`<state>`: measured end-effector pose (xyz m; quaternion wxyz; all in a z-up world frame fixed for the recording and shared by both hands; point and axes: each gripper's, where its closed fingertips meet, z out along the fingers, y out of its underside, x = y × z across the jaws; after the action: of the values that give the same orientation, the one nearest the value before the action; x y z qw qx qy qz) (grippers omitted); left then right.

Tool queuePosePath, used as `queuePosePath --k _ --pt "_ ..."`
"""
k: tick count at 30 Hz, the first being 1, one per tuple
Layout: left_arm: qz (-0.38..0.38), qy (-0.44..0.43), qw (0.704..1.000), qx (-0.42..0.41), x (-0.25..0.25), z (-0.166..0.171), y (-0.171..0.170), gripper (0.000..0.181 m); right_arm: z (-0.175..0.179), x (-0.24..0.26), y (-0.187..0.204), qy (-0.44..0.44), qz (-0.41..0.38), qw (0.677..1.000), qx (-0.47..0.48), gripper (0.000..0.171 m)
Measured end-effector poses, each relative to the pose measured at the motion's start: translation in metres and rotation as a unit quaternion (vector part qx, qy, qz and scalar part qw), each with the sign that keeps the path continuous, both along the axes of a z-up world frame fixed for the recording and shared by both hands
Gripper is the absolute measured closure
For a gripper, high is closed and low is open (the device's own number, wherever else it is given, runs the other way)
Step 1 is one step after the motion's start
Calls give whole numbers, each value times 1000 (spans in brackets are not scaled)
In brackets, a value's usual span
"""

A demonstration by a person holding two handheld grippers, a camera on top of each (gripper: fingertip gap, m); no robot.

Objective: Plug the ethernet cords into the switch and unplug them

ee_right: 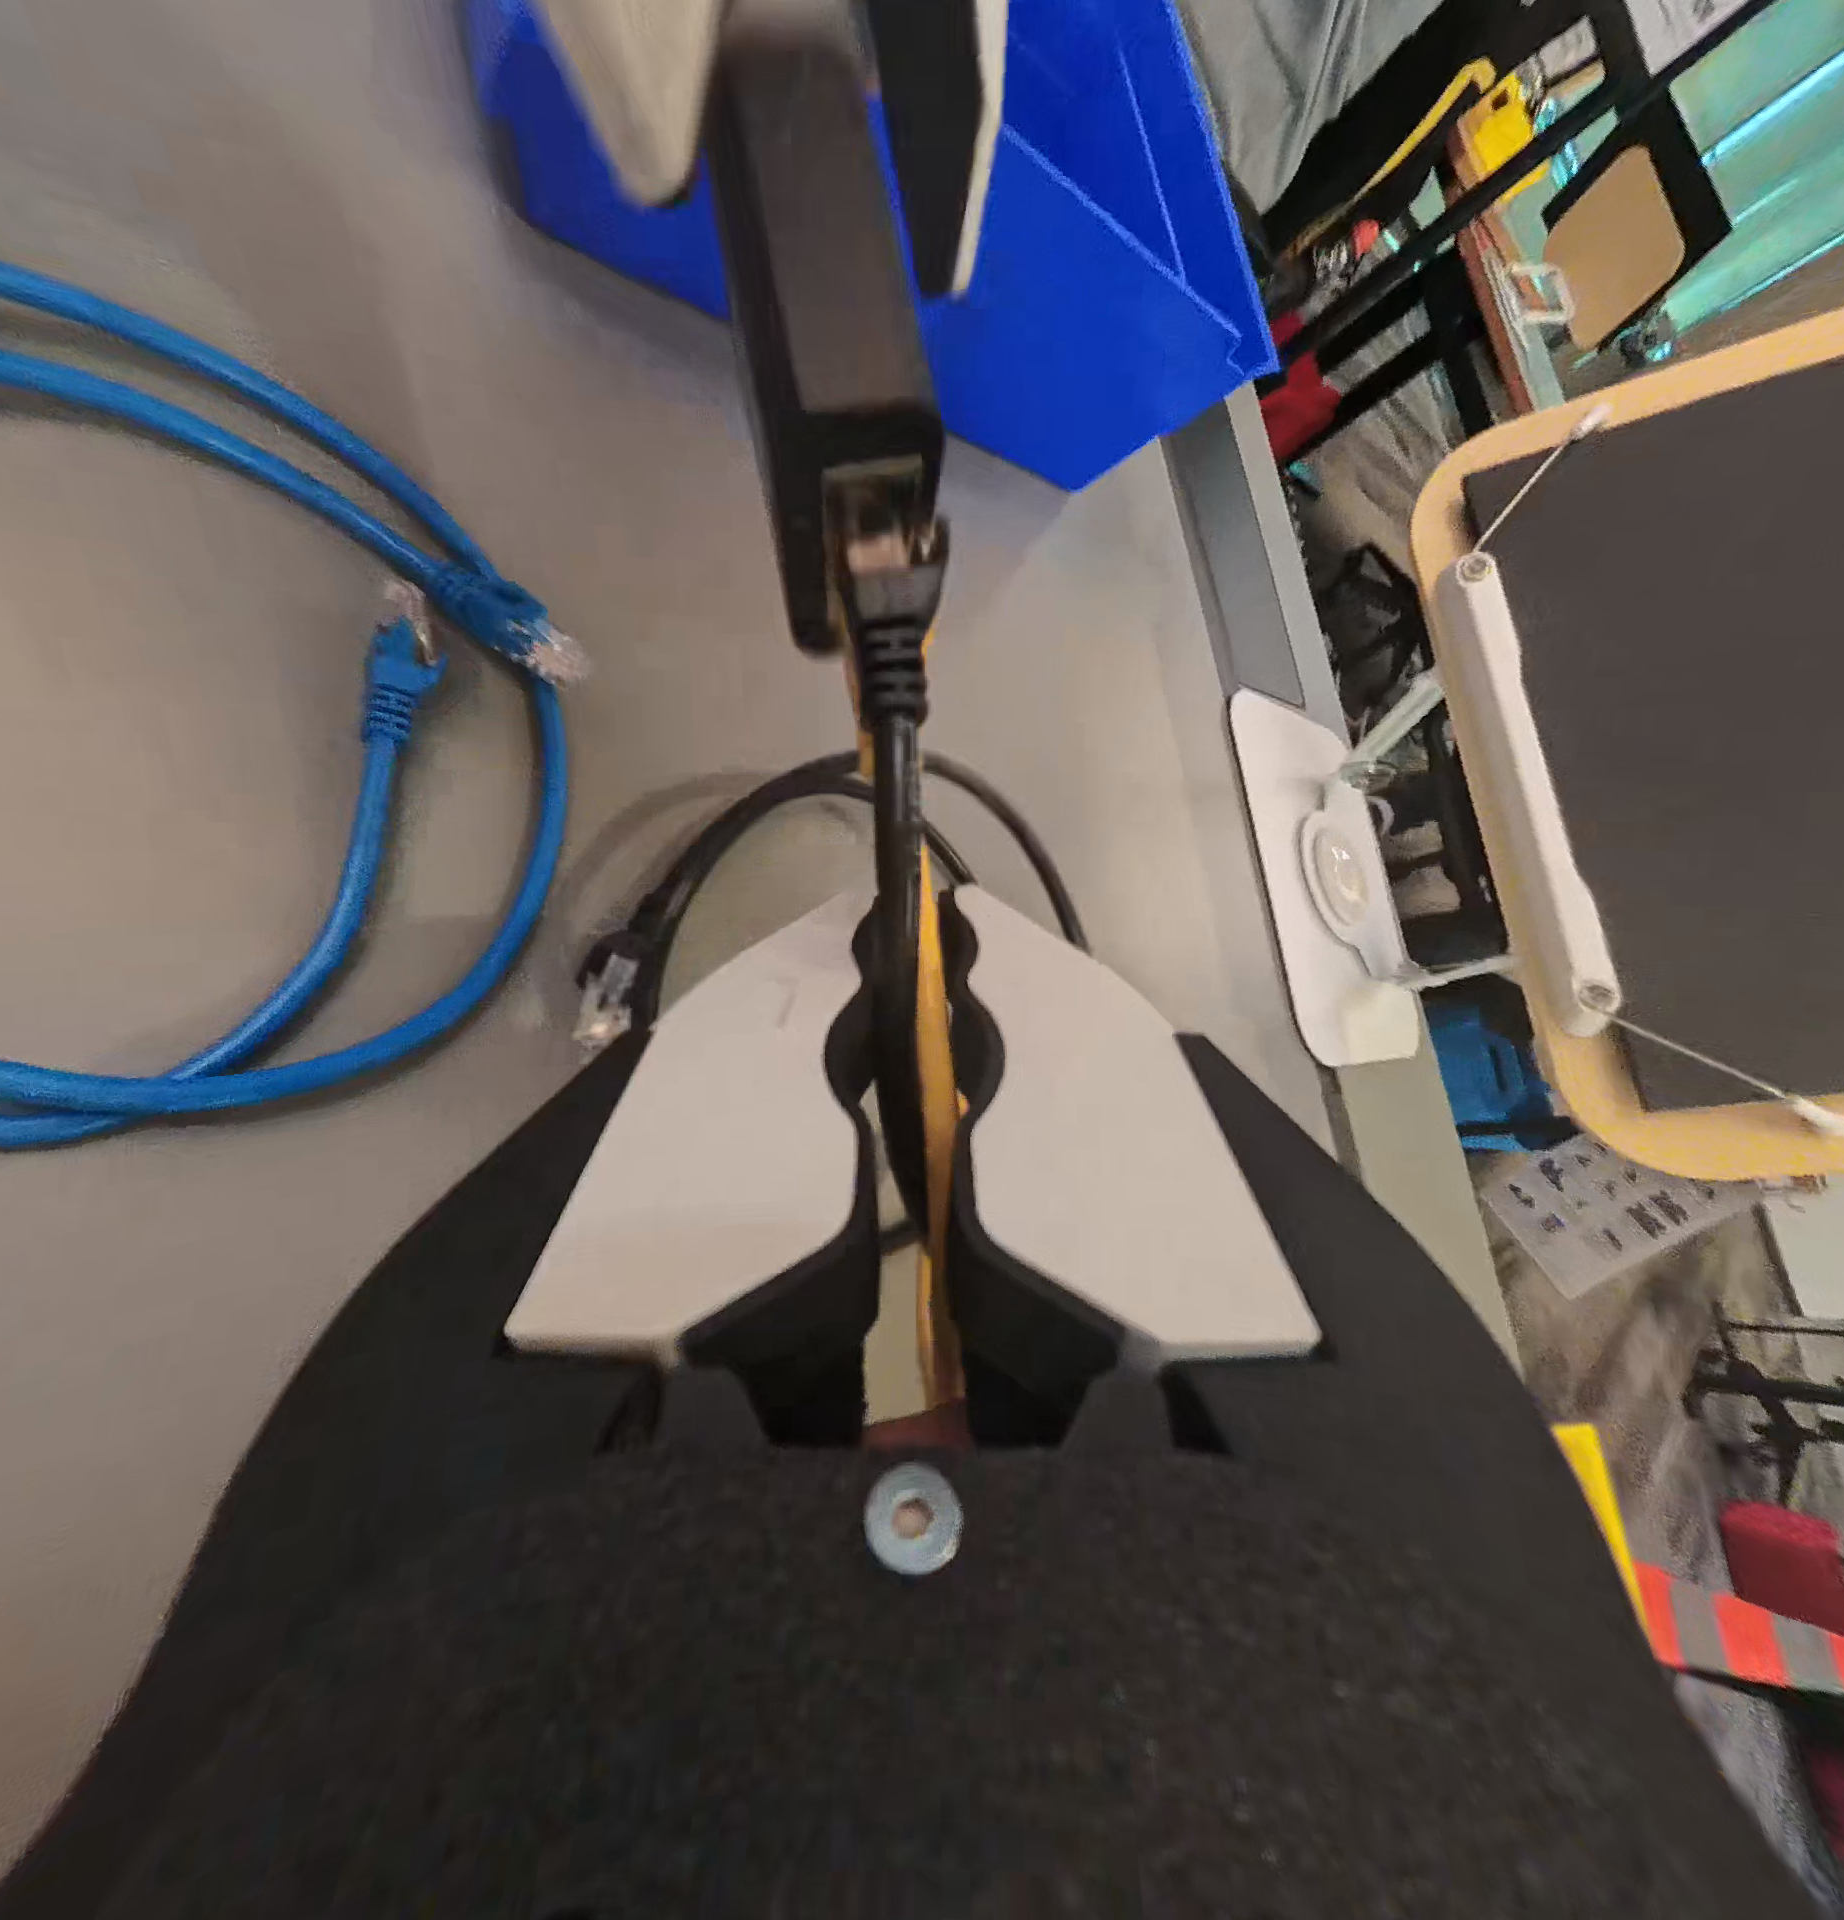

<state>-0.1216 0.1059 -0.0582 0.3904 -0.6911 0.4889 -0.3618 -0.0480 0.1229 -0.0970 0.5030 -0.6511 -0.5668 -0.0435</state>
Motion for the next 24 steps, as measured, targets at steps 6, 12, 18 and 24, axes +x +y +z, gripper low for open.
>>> queuePosePath --k 6,12,18,24 --pt "53 183 923 334 -10 -3 3 135 9 -8 -1 -70 18 997 13 164" --pt "43 209 927 309 -20 -21 11 135 37 -32 -16 -85 70 984 142 164" --pt "30 225 919 322 -17 -31 12 146 48 -49 -21 -151 82 954 244 165" --pt "45 251 880 401 -13 -38 24 155 43 -46 -16 -154 58 966 199 161"
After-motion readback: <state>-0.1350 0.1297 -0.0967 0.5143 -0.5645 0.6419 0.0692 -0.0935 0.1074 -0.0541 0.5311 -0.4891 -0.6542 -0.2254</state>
